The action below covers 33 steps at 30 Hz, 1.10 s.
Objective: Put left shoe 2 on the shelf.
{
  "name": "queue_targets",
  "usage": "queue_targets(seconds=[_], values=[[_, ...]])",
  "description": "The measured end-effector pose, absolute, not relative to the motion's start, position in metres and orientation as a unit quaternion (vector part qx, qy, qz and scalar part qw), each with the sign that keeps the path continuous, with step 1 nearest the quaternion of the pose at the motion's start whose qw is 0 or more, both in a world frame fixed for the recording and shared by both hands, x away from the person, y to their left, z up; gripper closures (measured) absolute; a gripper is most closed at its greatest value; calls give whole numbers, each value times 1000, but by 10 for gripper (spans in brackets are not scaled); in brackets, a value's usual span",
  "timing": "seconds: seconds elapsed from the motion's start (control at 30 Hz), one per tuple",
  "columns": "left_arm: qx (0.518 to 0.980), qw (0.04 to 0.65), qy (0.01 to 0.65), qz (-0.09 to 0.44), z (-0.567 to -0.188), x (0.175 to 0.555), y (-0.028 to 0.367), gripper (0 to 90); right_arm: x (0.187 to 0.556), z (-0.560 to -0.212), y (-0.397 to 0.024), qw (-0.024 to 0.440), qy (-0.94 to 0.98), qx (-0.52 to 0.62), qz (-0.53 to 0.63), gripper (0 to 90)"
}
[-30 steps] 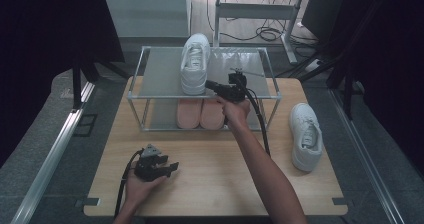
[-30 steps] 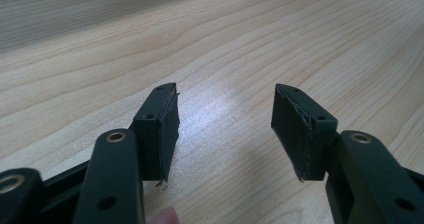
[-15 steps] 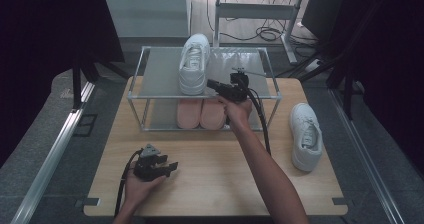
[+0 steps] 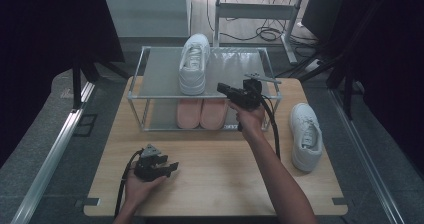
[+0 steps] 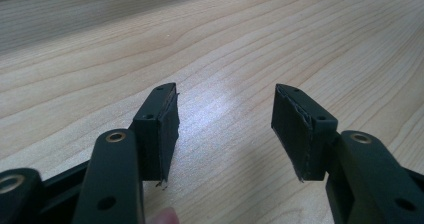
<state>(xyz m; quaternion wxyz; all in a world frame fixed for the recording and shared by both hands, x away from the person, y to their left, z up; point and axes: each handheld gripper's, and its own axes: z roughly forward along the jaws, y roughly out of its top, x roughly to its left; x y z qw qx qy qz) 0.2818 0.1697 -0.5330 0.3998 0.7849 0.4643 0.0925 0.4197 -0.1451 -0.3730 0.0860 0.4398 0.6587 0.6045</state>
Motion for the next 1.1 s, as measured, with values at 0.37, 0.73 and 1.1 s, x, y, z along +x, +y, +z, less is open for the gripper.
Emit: queue_targets(seconds=[0.37, 0.73, 1.1], values=[[785, 399, 466, 90, -533, 282, 169, 447, 395, -379, -178, 95, 653, 437, 612, 847], [783, 400, 466, 94, -532, 283, 173, 447, 370, -393, -202, 109, 655, 431, 611, 807], [785, 397, 466, 95, -533, 283, 173, 447, 347, -413, -214, 127, 673, 425, 592, 778]])
